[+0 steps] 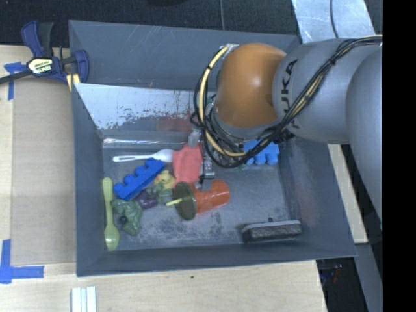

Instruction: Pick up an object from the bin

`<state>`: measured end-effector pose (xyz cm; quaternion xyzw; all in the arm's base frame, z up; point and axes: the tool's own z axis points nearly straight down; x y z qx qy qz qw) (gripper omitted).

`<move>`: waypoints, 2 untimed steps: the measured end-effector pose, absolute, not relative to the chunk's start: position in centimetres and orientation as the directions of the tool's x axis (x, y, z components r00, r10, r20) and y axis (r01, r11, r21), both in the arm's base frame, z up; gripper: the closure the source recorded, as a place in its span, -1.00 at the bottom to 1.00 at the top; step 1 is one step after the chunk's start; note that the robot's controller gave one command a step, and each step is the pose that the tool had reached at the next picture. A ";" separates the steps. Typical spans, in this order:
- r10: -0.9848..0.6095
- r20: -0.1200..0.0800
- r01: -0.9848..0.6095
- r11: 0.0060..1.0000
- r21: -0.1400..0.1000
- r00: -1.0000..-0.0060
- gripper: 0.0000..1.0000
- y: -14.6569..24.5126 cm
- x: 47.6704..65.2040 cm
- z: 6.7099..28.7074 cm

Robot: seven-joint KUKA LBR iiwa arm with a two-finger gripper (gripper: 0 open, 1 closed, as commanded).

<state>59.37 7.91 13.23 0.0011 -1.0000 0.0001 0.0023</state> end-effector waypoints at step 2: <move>-0.132 -0.002 -0.132 0.991 -0.001 -0.991 -1.00 14.7 59.3 9.3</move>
Offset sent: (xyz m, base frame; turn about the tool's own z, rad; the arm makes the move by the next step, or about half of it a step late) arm -0.0045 0.1019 -0.0623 -0.1935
